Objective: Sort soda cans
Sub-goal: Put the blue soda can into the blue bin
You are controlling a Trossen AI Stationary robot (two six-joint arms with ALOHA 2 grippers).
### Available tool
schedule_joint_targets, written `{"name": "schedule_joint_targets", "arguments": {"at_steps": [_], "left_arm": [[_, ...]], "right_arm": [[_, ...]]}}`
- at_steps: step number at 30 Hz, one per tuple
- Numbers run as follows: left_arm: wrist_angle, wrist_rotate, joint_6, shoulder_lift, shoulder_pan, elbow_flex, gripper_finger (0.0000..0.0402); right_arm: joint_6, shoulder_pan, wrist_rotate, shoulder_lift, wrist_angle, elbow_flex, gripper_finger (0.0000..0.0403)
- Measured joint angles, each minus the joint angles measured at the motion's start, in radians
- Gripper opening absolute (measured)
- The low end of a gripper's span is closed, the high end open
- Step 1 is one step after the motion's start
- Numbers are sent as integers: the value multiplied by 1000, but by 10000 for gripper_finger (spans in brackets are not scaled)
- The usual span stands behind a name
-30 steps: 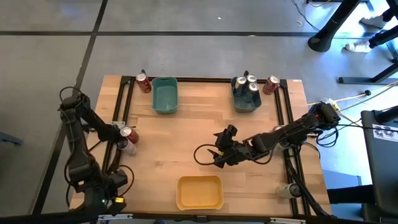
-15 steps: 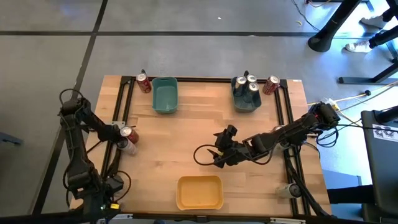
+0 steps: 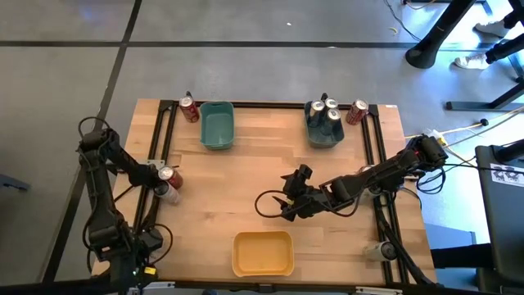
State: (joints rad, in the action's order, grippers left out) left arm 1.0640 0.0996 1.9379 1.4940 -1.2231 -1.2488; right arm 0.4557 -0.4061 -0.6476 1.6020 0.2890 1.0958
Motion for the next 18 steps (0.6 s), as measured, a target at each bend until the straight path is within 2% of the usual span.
{"name": "schedule_joint_targets", "arguments": {"at_steps": [11, 18], "left_arm": [[16, -30, -35, 2, 16, -18, 317], [125, -50, -68, 5, 21, -73, 317]], "right_arm": [[0, 0, 0, 0, 0, 0, 347], [0, 1, 0, 0, 0, 0, 347]]}}
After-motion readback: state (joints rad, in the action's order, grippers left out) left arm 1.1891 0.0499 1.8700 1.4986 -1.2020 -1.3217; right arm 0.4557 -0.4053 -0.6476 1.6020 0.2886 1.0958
